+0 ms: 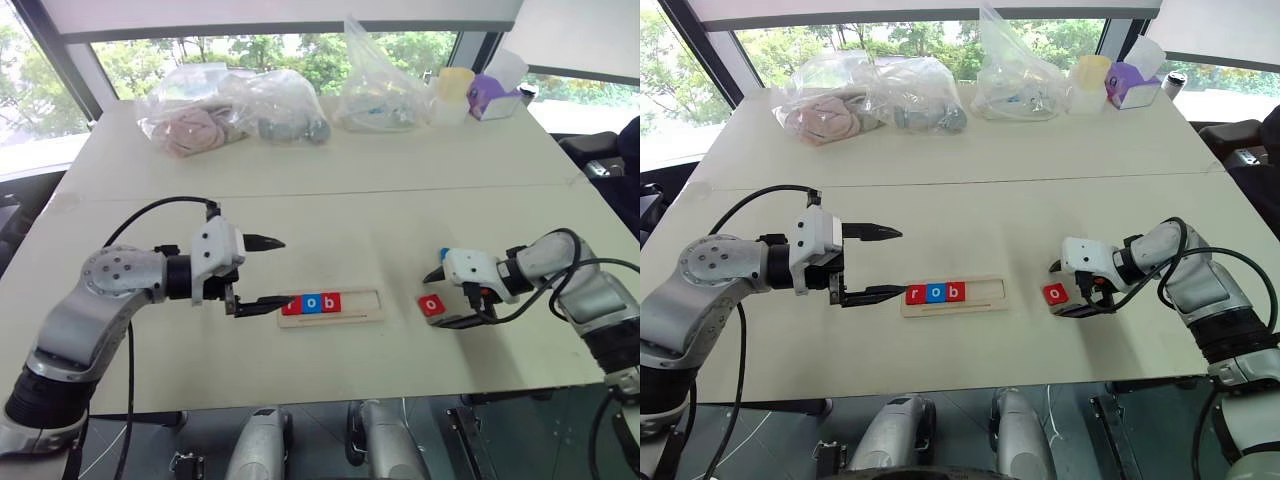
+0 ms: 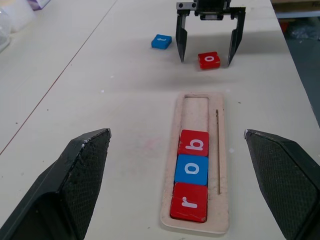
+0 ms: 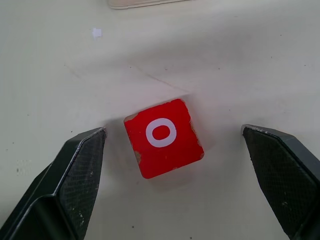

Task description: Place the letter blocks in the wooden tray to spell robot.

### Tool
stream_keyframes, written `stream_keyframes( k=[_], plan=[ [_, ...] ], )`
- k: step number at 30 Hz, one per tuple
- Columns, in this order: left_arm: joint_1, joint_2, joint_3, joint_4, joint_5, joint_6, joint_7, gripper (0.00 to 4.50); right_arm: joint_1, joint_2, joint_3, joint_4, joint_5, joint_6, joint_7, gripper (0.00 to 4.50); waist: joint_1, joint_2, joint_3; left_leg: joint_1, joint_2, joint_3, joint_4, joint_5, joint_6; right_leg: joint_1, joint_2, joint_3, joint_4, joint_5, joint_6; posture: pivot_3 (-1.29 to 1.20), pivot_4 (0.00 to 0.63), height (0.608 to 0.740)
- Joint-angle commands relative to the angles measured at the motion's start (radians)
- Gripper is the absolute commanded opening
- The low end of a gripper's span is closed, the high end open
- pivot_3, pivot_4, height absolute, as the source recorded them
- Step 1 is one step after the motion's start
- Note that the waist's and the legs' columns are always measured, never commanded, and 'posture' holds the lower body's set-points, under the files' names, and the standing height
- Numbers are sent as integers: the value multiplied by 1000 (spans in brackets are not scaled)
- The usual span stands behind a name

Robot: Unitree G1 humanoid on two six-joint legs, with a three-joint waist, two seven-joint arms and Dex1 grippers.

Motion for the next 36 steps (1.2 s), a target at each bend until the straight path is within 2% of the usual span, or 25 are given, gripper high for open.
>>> stream_keyframes(
  k=[1,3,4,6,10,11,17,23,28,36],
  plan=[
    [-15,7,23,-29,-17,-3,0,4500,-9,0,-18,38,-7,-7,4,4434,0,0,0,0,0,0,0,0,0,0,0,0,0,0,0,0,150,740],
    [-14,6,22,-31,-17,-2,1,4500,-9,1,-22,45,-3,-12,9,4434,0,0,0,2,0,0,0,0,0,1,0,0,0,0,0,0,150,740],
    [-12,6,22,-32,-17,-2,1,4500,-8,-1,-25,42,0,-14,12,3930,0,0,0,2,0,0,0,0,0,2,0,0,0,0,0,0,150,740],
    [-12,6,23,-34,-18,-1,2,4500,-7,-2,-36,28,15,1,21,3249,1,0,0,2,0,0,0,0,0,2,0,0,0,0,0,0,150,740],
    [-14,6,23,-31,-18,-2,0,4500,-4,-6,-54,-16,43,42,38,1258,0,0,0,2,0,0,0,0,0,2,0,0,0,0,0,0,150,740],
    [-15,5,23,-30,-18,-2,-1,4500,-2,-8,-58,-28,50,54,42,1142,0,0,0,2,0,0,0,0,0,2,0,0,0,0,0,0,150,740],
    [-27,-1,15,-17,-13,-8,-2,4500,3,0,-77,-131,97,140,38,1144,0,0,0,2,1,0,0,0,0,2,0,0,1,2,2,0,150,740],
    [-35,-9,7,-11,-8,-11,-2,4500,-44,84,-54,-307,152,302,-22,1144,-1,0,0,2,1,0,0,0,0,1,1,0,1,1,3,0,150,740],
    [-31,-10,13,-19,-9,-8,5,4500,-80,185,32,-288,74,299,-94,1144,1,0,0,2,1,0,0,0,0,1,1,0,1,2,3,0,150,740],
    [-16,-3,25,-34,-12,-1,13,4500,-103,248,90,-233,19,267,-125,1144,0,0,0,1,0,0,0,0,0,1,0,0,1,3,0,0,150,740]
  ],
)
